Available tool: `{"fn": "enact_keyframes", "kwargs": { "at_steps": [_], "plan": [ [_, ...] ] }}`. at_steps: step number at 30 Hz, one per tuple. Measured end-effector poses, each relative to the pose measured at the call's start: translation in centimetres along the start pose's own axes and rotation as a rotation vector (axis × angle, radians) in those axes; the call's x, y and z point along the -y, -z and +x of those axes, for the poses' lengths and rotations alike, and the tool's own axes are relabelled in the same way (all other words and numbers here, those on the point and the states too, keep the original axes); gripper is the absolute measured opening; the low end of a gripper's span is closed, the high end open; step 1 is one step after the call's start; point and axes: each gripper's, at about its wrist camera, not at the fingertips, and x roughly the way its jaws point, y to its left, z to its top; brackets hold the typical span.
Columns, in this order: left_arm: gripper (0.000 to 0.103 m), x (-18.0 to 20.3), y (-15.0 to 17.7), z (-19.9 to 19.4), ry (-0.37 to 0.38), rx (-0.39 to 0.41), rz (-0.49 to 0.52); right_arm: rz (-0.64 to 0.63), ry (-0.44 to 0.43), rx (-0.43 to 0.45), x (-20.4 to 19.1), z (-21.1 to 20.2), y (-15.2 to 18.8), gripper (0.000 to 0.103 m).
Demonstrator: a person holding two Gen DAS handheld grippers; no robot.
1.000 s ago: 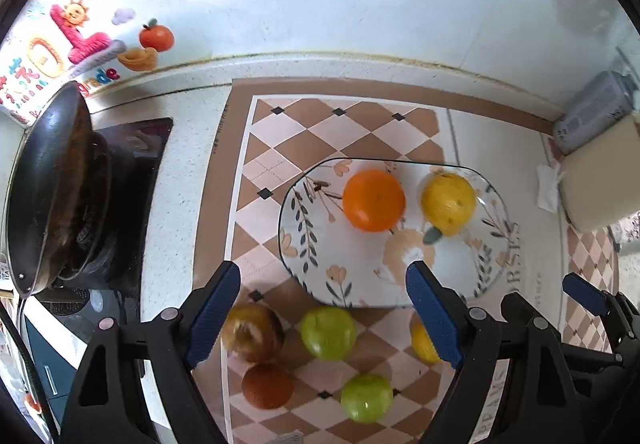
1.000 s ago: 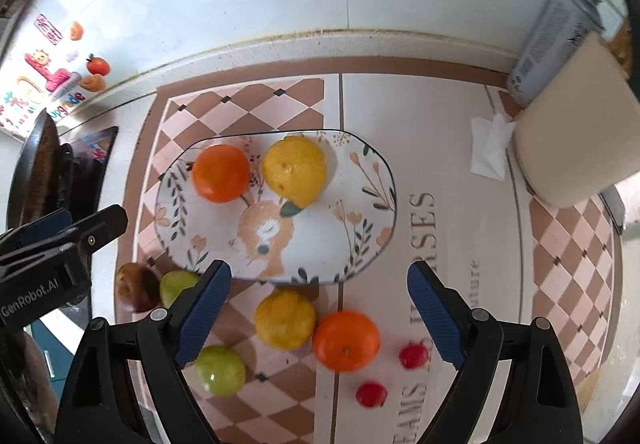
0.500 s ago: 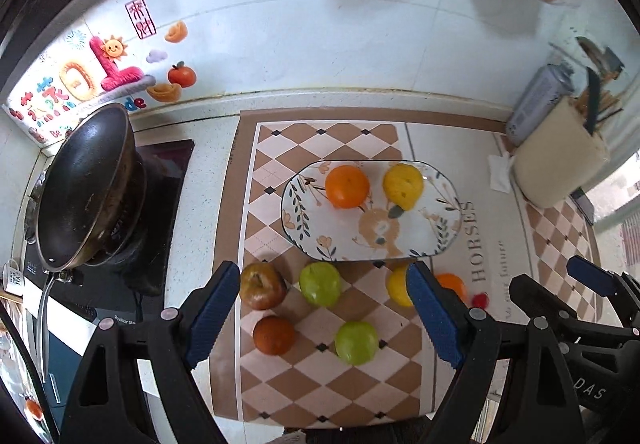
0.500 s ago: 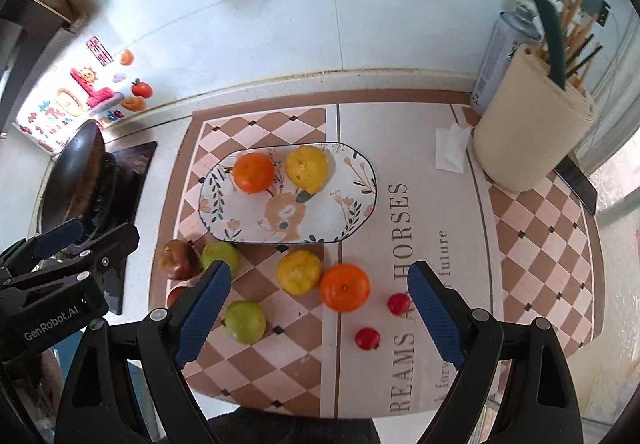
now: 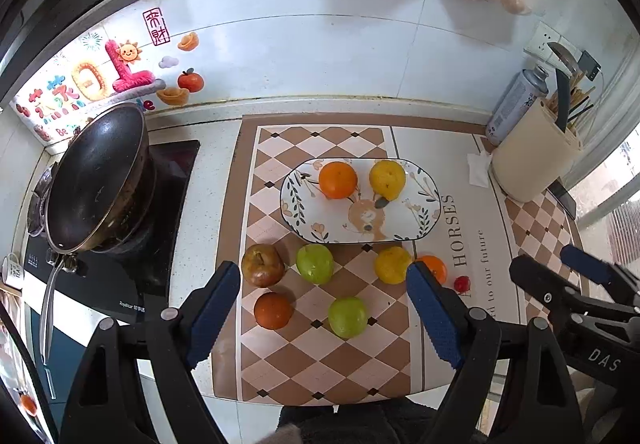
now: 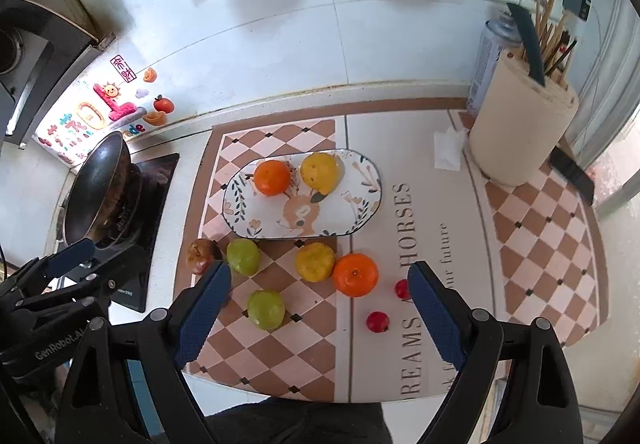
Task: Organize fruits
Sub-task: 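Lift both tools away from the plate, then grasp the red-orange fruit with the left tool while the right tool grasps a green apple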
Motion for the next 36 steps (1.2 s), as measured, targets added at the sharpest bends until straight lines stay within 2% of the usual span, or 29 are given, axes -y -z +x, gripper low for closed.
{"fn": "enact_keyframes", "kwargs": {
  "at_steps": [2,3,4,5,9,13,16,19,22,24,27,31,36],
  "plan": [
    [0.087,-0.5,-0.1,0.5,-0.021,-0.004,-0.008,0.019,-0.019,-0.012,0.4,1.1,0.1,0.092],
    [0.09,-0.9,-0.2,1.0,-0.038,-0.007,-0.013,0.026,-0.021,-0.025,0.6,2.0,0.2,0.092],
    [0.099,-1.4,-0.2,1.6,-0.062,-0.012,-0.018,0.032,-0.025,-0.039,0.8,2.9,0.3,0.092],
    [0.101,-1.9,-0.1,2.2,-0.082,-0.018,-0.027,0.036,-0.03,-0.054,0.9,3.9,0.4,0.092],
    [0.101,-4.5,0.4,5.6,-0.139,-0.084,-0.076,0.036,-0.065,-0.135,0.9,8.6,1.1,0.092],
    [0.1,-7.2,1.8,9.3,-0.161,-0.181,-0.128,0.032,-0.098,-0.281,-0.3,15.3,2.6,0.092],
    [0.1,-8.7,3.2,11.6,-0.167,-0.259,-0.166,0.042,-0.151,-0.402,-1.8,20.4,4.3,0.085],
    [0.1,-9.6,4.5,13.6,-0.164,-0.322,-0.188,0.034,-0.172,-0.469,-3.3,23.7,5.5,0.08],
    [0.1,-9.9,5.2,15.2,-0.149,-0.371,-0.196,0.04,-0.213,-0.524,-4.5,26.3,6.5,0.07],
    [0.1,-9.8,5.6,16.4,-0.137,-0.402,-0.189,0.016,-0.208,-0.536,-5.2,27.3,7.0,0.059],
    [0.1,-9.3,6.0,18.3,-0.122,-0.442,-0.151,-0.029,-0.196,-0.537,-5.9,27.6,7.5,0.059],
    [0.1,-8.1,6.7,20.6,-0.092,-0.494,-0.103,-0.081,-0.137,-0.538,-5.1,26.5,8.6,0.059],
    [0.098,-6.7,7.2,22.4,-0.08,-0.496,-0.055,-0.022,-0.108,-0.549,-2.1,25.3,9.1,0.059]
  ]
}}
